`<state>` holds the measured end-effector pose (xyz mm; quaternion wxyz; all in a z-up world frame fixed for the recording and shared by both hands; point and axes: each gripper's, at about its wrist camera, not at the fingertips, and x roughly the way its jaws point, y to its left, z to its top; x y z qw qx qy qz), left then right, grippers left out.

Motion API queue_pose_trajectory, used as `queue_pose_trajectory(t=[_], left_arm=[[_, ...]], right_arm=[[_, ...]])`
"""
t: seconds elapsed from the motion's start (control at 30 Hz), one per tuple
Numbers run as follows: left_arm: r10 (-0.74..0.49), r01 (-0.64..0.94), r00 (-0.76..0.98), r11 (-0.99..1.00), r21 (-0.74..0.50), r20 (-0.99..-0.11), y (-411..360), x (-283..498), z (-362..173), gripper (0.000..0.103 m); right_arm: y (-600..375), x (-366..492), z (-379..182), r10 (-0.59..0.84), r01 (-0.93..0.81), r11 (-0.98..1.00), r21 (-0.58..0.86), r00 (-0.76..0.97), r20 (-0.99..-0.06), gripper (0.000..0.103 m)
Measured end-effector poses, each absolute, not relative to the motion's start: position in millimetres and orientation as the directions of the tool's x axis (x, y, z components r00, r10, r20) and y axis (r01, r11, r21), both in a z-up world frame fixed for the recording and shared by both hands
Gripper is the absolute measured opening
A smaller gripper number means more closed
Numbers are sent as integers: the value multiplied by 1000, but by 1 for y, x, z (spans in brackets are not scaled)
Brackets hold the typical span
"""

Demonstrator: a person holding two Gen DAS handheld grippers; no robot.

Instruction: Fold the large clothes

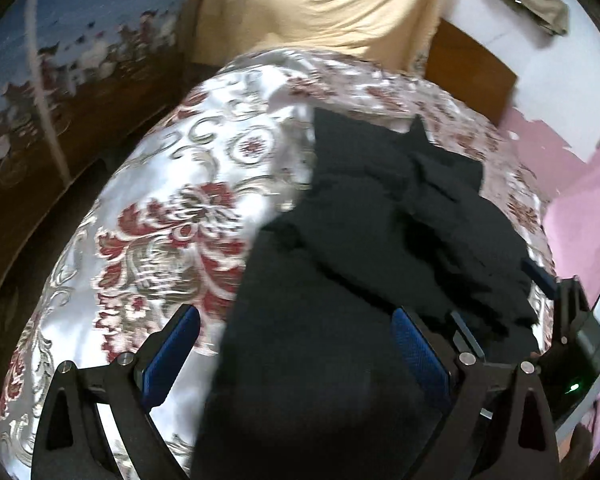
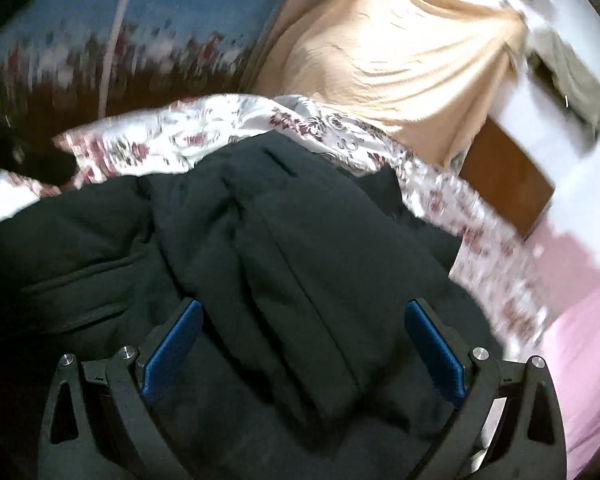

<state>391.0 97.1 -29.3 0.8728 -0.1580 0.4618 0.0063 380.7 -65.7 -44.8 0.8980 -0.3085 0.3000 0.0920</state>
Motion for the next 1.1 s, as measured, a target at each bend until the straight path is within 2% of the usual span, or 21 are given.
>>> queue_pose_trajectory(t=[0.1,0.13,0.17,0.2,0.23,0.3,0.4,0.5,0.6,0.67,0.73,0.8,0.87,0.9,1.0,1.1], left_arm=[[-144,-180,557,940,-289,-818,106,399,-35,97],[-147,-182,555,939,-292,-819,104,402,-35,97],[-150,-182,554,938,-295,-819,103,407,-37,97],[-151,-179,556,939,-294,-818,101,411,-38,97],[-151,-174,558,940,-293,-816,99,415,-39,97],[-148,-157,562,947,-281,-814,90,422,-41,97],[-144,-137,579,953,-270,-803,74,433,-41,97],[-126,-142,586,956,-255,-801,60,445,-42,97],[-109,-146,585,960,-237,-804,47,456,-46,97],[-111,-140,574,963,-230,-812,39,462,-52,97],[-102,-139,562,967,-215,-821,33,463,-58,97],[-83,-139,553,972,-190,-829,30,464,-64,97],[-72,-132,555,976,-173,-828,30,464,-68,97],[-71,-129,559,977,-171,-826,31,463,-68,97],[-69,-121,580,978,-170,-811,33,466,-66,97],[-59,-118,605,980,-162,-794,32,471,-64,97]], right_arm=[[-41,384,-46,-93,-295,755,-586,836,-541,94],[-38,385,-43,-109,-279,754,-595,839,-533,78],[-37,385,-41,-118,-269,758,-594,839,-531,56],[-40,387,-38,-121,-263,770,-581,834,-538,44],[-50,389,-31,-112,-256,796,-548,828,-549,40],[-69,384,-19,-80,-243,834,-496,835,-545,23],[-102,378,0,-60,-198,879,-433,856,-513,14],[-144,370,22,-58,-125,928,-352,883,-466,12],[-194,362,33,-114,-12,960,-281,897,-428,12],[-232,363,29,-144,52,976,-212,882,-449,12],[-269,370,14,-137,88,989,-117,841,-523,13],[-298,378,-7,-83,101,995,-4,793,-603,21],[-324,378,-28,-76,158,986,59,733,-676,46],[-336,376,-36,-68,184,978,95,720,-691,54],[-369,361,-50,-90,288,944,161,694,-714,60],[-382,359,-48,-132,337,926,171,713,-688,61]])
